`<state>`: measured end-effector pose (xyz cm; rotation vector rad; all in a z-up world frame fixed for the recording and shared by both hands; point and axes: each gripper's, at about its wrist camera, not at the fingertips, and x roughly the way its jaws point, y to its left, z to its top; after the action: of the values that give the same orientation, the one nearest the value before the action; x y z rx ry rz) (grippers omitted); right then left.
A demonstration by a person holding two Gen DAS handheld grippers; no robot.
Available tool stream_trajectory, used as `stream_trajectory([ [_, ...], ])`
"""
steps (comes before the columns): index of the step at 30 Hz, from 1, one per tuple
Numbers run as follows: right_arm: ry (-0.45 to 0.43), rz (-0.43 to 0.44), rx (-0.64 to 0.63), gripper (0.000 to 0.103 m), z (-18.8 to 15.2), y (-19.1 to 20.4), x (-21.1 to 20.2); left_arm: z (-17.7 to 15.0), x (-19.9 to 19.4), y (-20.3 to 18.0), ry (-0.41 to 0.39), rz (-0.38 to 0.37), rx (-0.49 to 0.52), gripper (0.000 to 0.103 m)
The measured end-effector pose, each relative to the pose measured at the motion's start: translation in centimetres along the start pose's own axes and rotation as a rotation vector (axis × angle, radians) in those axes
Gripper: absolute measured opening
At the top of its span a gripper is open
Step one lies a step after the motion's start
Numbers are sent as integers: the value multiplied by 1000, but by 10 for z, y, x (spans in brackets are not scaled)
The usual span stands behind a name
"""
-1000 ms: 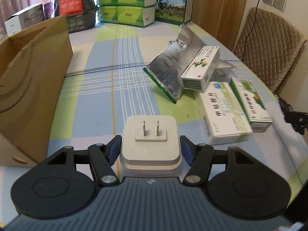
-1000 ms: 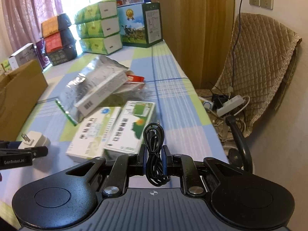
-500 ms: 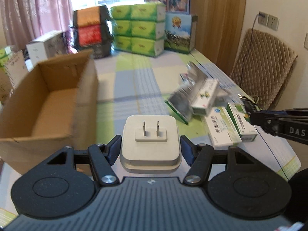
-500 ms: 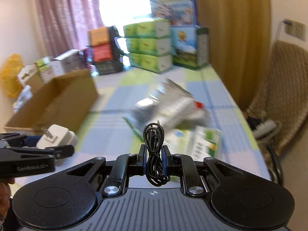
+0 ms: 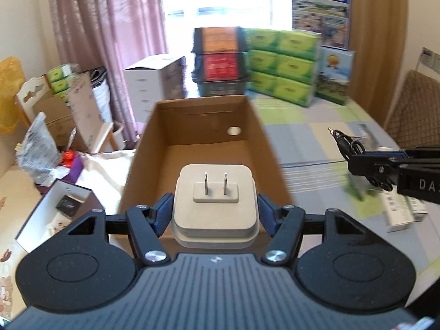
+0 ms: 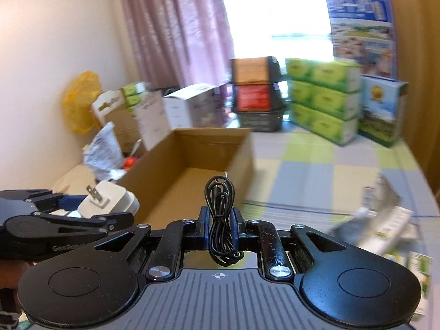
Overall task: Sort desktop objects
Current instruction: 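Carry the plug adapter with the left tool while the right tool carries the cable into the cardboard box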
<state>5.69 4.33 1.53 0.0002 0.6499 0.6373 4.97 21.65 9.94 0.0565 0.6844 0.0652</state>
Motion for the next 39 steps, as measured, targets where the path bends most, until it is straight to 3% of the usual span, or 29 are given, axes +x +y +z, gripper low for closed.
stream_trajectory([
  [7, 50, 15, 1, 12, 3, 27, 55, 8, 31, 49, 27, 0, -2, 60],
  [20, 91, -5, 2, 12, -3, 31, 98, 0, 78, 61, 57, -66, -19, 63],
  [22, 96, -3, 4, 12, -5, 29, 101, -1, 78, 63, 46, -53, -30, 71],
  [31, 75, 48, 18, 13, -6, 31, 103, -6, 54, 72, 0, -42, -58, 71],
  [35, 39, 46, 25, 30, -5, 29, 92, -9, 42, 75, -11, -26, -76, 71],
  [39, 5, 29, 52, 34, -8, 19, 65, -14, 25, 73, -36, 15, -80, 74],
])
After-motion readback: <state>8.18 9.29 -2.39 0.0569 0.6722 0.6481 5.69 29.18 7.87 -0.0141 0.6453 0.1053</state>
